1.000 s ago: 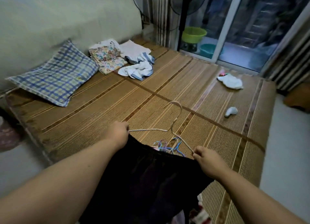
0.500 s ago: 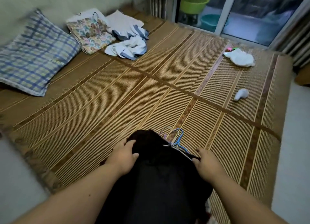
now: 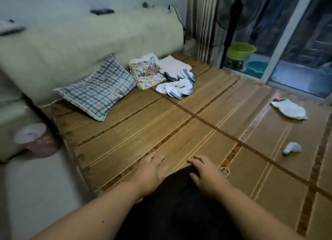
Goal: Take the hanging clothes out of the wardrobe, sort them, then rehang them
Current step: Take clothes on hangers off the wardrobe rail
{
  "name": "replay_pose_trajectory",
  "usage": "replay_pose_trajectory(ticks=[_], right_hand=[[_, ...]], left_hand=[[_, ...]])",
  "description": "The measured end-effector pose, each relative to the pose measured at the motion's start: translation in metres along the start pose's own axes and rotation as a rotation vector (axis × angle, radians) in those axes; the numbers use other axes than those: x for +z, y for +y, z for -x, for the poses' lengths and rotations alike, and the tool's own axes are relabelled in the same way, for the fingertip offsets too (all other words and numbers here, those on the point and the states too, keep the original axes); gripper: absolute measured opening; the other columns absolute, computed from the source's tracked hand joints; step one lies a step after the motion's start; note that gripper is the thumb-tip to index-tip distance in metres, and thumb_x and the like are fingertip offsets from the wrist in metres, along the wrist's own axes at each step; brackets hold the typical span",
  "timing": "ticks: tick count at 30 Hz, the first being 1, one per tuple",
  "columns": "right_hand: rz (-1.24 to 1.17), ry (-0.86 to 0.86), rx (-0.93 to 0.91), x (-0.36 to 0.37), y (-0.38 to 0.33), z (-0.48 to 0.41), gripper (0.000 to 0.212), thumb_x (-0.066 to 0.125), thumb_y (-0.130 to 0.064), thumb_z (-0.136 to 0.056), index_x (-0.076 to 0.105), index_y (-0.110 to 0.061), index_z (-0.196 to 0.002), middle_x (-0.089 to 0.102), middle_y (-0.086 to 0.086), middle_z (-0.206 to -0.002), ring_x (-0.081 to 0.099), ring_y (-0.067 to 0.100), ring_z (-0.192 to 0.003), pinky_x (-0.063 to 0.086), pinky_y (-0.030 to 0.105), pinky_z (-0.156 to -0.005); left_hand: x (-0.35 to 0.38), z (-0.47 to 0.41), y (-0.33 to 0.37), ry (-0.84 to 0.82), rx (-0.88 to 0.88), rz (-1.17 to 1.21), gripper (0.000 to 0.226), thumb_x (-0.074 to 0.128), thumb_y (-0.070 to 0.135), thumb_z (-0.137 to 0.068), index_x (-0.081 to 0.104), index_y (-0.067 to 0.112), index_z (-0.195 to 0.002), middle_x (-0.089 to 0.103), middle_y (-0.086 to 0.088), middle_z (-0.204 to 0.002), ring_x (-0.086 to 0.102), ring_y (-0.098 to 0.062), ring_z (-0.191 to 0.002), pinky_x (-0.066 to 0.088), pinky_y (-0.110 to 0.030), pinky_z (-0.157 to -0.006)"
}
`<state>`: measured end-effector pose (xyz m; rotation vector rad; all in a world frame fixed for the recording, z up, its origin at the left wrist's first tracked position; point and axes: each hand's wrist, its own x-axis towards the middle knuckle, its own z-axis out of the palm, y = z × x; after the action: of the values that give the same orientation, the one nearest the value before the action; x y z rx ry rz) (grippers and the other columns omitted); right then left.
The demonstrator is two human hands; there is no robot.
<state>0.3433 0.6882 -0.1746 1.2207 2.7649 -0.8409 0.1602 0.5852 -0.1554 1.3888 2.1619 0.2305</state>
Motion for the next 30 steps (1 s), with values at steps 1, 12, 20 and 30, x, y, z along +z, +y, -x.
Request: replay_pose_trajectory(ticks=[1, 12, 20, 30], right_hand=[[0.012, 0.016, -0.065, -0.009, -0.025, -0.003, 0.049, 0.051, -0.031, -0.094, 0.037, -0.035, -0.14, 0.03, -0.006, -0.15, 0.032, 0.013, -0.137, 0.031, 0.029, -0.112], [0.149, 0.228, -0.853, -0.048, -0.35, 0.014, 0.037, 0.057, -0.03, -0.091, 0.055, -0.03, -0.128, 0.049, -0.002, -0.135, 0.053, 0.018, -0.118, 0.047, 0.031, -0.095], [0.082, 0.29, -1.281, -0.019, -0.566, 0.08, 0.036, 0.064, -0.026, -0.085, 0.063, -0.026, -0.121, 0.059, 0.002, -0.127, 0.06, 0.021, -0.109, 0.048, 0.03, -0.089], [-0.14, 0.232, -1.671, 0.022, -0.732, 0.174, 0.041, 0.061, -0.03, -0.088, 0.055, -0.033, -0.128, 0.052, -0.009, -0.132, 0.056, 0.013, -0.112, 0.042, 0.022, -0.086]], left_hand=[[-0.016, 0.014, -0.007, 0.04, 0.003, 0.008, 0.064, 0.056, 0.035, -0.093, 0.023, 0.032, -0.148, 0.01, 0.002, -0.159, 0.021, -0.023, -0.143, 0.022, -0.036, -0.116], [-0.192, 0.247, -0.134, 0.533, -0.135, -0.319, 0.064, 0.053, 0.048, -0.089, 0.023, 0.04, -0.145, 0.01, 0.006, -0.159, 0.013, -0.015, -0.144, 0.018, -0.037, -0.115], [-0.246, 0.424, -0.227, 0.867, -0.482, -0.472, 0.059, 0.049, 0.046, -0.088, 0.027, 0.038, -0.143, 0.015, 0.004, -0.157, 0.012, -0.017, -0.144, 0.017, -0.038, -0.115], [-0.281, 0.59, -0.255, 1.13, -0.915, -0.583, 0.06, 0.051, 0.049, -0.086, 0.029, 0.037, -0.141, 0.011, 0.003, -0.158, 0.006, -0.018, -0.145, 0.013, -0.044, -0.117]])
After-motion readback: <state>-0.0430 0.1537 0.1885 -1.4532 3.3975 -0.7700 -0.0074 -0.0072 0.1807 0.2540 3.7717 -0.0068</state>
